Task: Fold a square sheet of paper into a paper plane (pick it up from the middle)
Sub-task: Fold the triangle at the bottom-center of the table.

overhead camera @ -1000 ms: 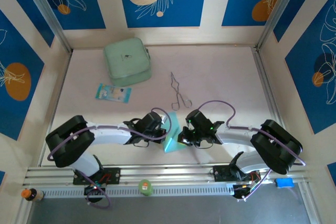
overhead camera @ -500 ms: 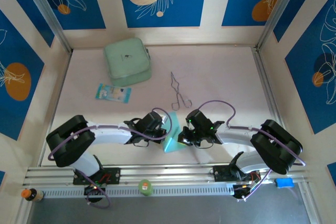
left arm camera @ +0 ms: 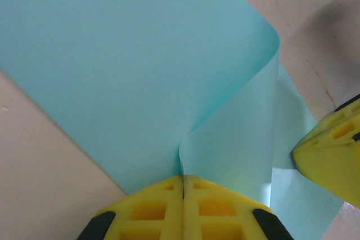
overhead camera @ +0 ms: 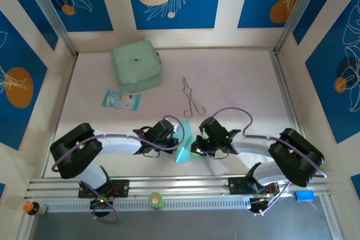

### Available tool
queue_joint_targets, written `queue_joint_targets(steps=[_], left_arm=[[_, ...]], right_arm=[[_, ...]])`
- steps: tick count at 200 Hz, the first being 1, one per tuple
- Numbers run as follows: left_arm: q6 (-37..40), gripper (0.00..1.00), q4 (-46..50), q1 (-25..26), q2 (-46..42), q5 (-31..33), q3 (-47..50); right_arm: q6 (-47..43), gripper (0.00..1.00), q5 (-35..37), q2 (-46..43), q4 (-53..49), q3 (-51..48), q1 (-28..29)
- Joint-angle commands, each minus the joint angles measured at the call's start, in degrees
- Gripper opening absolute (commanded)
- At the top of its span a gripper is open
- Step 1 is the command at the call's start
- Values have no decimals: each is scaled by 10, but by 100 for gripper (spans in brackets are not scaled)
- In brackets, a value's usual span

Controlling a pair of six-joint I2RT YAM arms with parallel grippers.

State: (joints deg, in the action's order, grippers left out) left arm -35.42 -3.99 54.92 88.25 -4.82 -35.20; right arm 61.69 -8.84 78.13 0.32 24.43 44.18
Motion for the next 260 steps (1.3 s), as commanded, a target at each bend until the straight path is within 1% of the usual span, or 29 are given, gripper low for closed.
queue_joint_targets(steps=[1,37,121,194,260], left_arm=[[12,4,4,1,0,4,-5],[13,4,-8,1,3,-7,-5],[21,5,-13,1,-15,0,0],[23,5,-20,0,1,-6,0],[32,5,-15,0,-4,-5,-5]], right_arm=[[-9,2,10,11,-52,-3,-4],[-10,2,9,12,-53,-3,-4],[-10,1,8,11,-55,-3,-6],[-11,2,7,12,-56,-3,-7],[-11,2,8,11,-58,-3,-7]])
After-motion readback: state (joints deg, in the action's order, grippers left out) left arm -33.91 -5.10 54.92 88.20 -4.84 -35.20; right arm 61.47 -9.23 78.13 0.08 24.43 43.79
